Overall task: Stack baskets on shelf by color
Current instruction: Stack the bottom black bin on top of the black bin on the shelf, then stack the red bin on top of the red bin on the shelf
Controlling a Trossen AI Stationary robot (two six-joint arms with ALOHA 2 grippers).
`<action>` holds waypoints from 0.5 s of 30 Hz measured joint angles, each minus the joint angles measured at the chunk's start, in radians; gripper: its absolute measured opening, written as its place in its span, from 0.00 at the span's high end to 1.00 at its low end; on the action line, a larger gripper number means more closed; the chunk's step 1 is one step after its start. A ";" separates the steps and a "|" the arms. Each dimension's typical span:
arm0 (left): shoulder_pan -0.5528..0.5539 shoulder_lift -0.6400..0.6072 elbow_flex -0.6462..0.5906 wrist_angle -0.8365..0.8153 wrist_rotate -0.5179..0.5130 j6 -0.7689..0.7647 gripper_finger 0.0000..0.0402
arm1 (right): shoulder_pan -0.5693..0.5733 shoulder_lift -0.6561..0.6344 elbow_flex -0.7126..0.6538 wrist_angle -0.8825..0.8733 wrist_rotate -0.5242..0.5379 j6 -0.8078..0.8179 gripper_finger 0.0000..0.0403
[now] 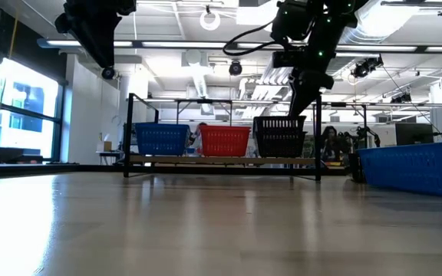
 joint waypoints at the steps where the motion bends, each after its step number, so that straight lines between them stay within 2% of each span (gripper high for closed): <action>1: 0.000 0.000 0.000 0.000 0.000 0.000 0.71 | 0.000 0.000 0.000 0.000 0.004 0.000 0.82; 15: 0.000 0.000 0.000 0.008 -0.001 0.001 0.71 | -0.013 -0.001 0.071 -0.053 -0.018 0.019 0.82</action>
